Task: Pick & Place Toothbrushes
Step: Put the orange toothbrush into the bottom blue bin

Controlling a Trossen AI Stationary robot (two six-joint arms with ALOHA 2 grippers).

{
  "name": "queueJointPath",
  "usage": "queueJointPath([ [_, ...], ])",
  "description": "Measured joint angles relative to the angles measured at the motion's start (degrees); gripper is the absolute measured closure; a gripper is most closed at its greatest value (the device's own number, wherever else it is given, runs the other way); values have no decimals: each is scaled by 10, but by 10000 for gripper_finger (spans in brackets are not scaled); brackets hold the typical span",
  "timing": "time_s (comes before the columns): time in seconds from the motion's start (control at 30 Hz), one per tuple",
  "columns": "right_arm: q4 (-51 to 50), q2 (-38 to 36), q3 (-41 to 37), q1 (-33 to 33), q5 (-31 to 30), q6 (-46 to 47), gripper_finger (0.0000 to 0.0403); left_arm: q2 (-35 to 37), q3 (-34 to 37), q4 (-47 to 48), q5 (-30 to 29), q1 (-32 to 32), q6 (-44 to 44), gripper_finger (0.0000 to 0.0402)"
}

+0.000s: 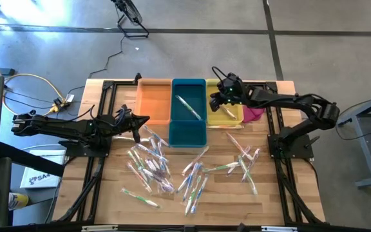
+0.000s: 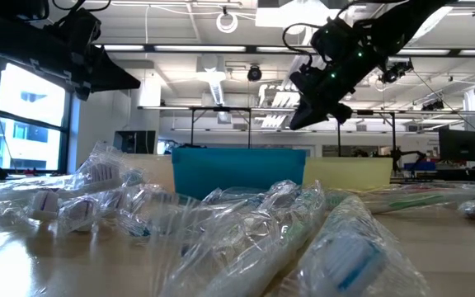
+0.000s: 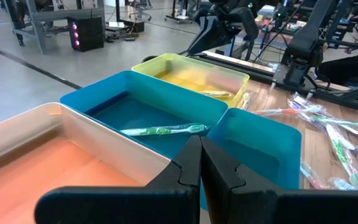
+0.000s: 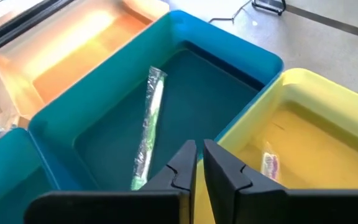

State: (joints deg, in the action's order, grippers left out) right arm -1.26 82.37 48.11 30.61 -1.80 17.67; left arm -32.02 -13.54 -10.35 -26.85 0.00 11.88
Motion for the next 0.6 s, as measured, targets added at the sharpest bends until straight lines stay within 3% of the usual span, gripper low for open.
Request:
queueJointPath([
  [0.37, 16, 0, 0, -10, 0, 17, 399, 0, 0, 0, 0, 0, -22, 401],
  [0.6, 58, 0, 0, -56, -42, 2, 399, 0, 0, 0, 0, 0, -26, 401],
])
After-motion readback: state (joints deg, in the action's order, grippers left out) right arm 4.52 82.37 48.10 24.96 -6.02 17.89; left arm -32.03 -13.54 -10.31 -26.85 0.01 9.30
